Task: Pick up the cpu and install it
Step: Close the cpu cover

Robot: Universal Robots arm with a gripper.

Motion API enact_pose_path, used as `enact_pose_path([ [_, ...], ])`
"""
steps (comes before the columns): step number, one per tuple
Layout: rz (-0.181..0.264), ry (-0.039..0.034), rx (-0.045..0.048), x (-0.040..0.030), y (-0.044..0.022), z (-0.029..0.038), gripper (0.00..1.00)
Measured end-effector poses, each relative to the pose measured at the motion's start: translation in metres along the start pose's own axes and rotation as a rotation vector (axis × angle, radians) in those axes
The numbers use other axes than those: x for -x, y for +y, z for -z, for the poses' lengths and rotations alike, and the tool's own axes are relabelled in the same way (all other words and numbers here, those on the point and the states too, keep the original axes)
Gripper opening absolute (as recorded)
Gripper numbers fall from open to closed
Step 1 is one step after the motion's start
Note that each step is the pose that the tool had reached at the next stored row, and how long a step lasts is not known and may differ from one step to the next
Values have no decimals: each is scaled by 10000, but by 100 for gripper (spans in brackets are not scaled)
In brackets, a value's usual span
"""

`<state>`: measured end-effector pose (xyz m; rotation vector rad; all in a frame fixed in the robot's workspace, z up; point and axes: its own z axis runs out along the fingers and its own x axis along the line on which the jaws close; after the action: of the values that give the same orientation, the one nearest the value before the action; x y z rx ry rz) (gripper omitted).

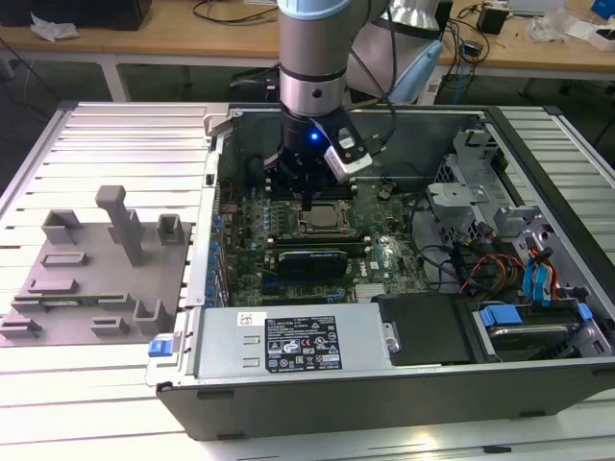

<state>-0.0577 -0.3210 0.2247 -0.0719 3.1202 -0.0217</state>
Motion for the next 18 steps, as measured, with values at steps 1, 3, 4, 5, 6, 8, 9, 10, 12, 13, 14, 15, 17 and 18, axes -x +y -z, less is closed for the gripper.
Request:
enact_pose_path([
  [1, -1, 0, -18, 45, -3, 83, 11],
  [3, 1, 1, -18, 120, -9, 82, 11],
  [4, -1, 1, -18, 150, -11, 81, 11],
  [5, -1, 1, -17, 180, -14, 81, 11],
  [6, 1, 0, -17, 211, -16, 80, 11],
  [8, -1, 1, -18, 268, -20, 79, 11],
  [9, -1, 2, -18, 296, -22, 79, 11],
  [10, 2, 2, -17, 315, -23, 78, 11],
  [12, 1, 1, -17, 321, -23, 79, 11],
  [13, 0, 1, -18, 322, -23, 89, 11],
  [14, 0, 0, -17, 322, -23, 108, 11],
  [15, 0, 1, -17, 322, -24, 134, 11],
  [17, 1, 1, -17, 324, -24, 180, 11],
  [18, 1, 0, -17, 324, -25, 185, 11],
])
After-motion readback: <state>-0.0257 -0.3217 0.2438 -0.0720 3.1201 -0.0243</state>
